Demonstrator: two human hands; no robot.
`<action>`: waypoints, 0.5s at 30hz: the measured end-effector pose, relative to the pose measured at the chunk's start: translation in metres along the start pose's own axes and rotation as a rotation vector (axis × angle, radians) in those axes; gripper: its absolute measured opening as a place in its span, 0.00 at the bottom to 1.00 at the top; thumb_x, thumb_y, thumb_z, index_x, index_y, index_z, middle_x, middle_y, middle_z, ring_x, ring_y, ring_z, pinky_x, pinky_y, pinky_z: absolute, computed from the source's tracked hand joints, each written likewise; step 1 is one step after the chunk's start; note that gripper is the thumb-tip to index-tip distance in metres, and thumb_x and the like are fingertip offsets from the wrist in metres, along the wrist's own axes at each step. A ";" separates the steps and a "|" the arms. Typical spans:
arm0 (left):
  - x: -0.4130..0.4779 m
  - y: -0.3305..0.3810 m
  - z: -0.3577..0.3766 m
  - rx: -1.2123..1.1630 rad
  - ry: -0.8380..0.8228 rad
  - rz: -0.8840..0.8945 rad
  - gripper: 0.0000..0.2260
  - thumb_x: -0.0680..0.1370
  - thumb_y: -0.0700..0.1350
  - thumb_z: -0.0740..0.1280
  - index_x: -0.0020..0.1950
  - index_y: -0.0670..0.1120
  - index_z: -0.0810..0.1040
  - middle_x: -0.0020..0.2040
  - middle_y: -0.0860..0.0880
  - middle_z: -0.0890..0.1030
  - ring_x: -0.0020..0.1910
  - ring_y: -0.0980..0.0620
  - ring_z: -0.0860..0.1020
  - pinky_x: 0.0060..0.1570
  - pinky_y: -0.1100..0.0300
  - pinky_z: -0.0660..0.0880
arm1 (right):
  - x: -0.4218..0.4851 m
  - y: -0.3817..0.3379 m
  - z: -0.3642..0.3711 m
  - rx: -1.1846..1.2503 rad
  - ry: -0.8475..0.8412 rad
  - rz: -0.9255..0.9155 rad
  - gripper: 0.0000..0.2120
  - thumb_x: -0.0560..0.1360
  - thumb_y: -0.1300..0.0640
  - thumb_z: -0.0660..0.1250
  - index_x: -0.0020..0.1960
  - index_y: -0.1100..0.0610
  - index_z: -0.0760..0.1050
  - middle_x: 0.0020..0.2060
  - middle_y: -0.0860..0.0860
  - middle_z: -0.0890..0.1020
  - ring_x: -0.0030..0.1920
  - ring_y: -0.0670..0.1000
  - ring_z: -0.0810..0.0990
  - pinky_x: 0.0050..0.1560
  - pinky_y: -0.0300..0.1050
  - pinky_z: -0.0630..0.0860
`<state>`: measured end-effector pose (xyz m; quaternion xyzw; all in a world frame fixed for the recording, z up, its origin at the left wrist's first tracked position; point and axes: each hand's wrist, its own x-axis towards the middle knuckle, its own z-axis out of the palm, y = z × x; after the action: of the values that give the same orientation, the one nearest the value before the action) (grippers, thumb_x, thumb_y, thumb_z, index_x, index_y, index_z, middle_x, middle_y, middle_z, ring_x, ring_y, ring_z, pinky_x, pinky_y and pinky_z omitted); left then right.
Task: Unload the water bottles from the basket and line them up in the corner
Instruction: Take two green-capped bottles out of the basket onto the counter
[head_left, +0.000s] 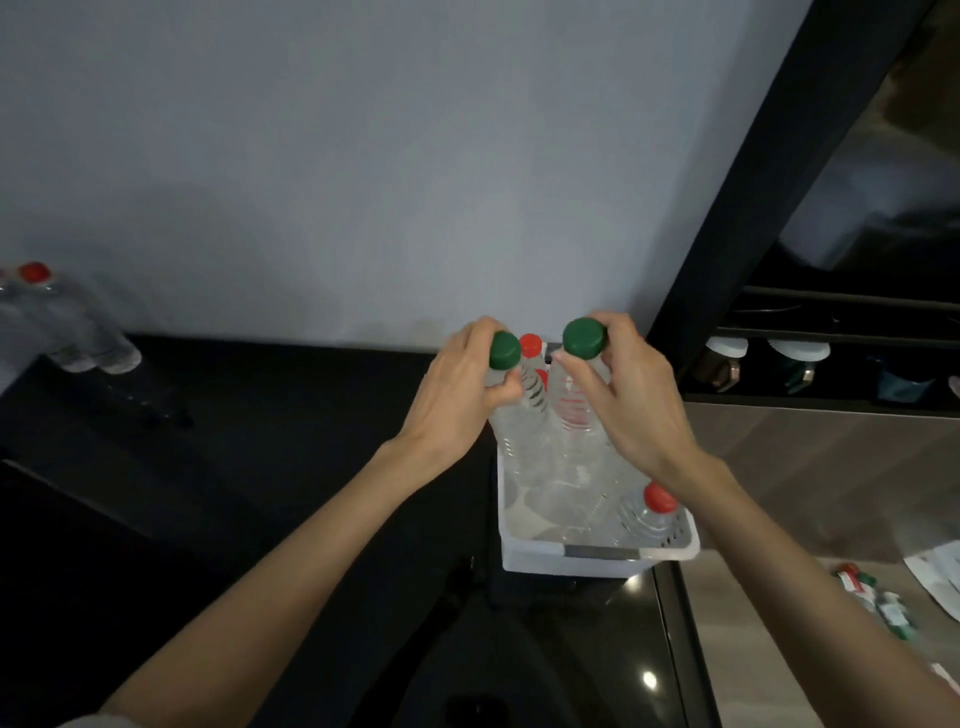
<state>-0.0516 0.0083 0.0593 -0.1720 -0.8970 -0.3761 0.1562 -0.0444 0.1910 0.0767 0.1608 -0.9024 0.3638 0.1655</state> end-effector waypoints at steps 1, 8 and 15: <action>0.001 -0.002 -0.010 -0.023 0.020 -0.003 0.09 0.76 0.42 0.66 0.53 0.44 0.70 0.46 0.49 0.73 0.45 0.52 0.72 0.46 0.54 0.74 | 0.004 -0.009 -0.002 -0.024 0.012 -0.032 0.17 0.77 0.46 0.63 0.60 0.56 0.68 0.45 0.45 0.77 0.41 0.44 0.75 0.42 0.37 0.71; -0.008 -0.034 -0.086 0.026 0.120 0.024 0.09 0.76 0.42 0.66 0.54 0.45 0.69 0.47 0.50 0.72 0.44 0.54 0.70 0.43 0.61 0.69 | 0.042 -0.058 0.027 0.094 0.162 -0.026 0.16 0.77 0.48 0.64 0.58 0.58 0.70 0.34 0.39 0.71 0.33 0.40 0.70 0.37 0.35 0.65; -0.055 -0.125 -0.138 0.143 0.073 -0.146 0.09 0.75 0.42 0.67 0.52 0.46 0.70 0.47 0.50 0.73 0.45 0.53 0.72 0.45 0.58 0.71 | 0.050 -0.094 0.137 0.155 -0.070 -0.004 0.14 0.77 0.49 0.64 0.58 0.57 0.69 0.37 0.41 0.74 0.35 0.40 0.75 0.40 0.40 0.72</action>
<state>-0.0352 -0.1848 0.0516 -0.0807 -0.9254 -0.3275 0.1726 -0.0751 0.0212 0.0613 0.1877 -0.8765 0.4262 0.1218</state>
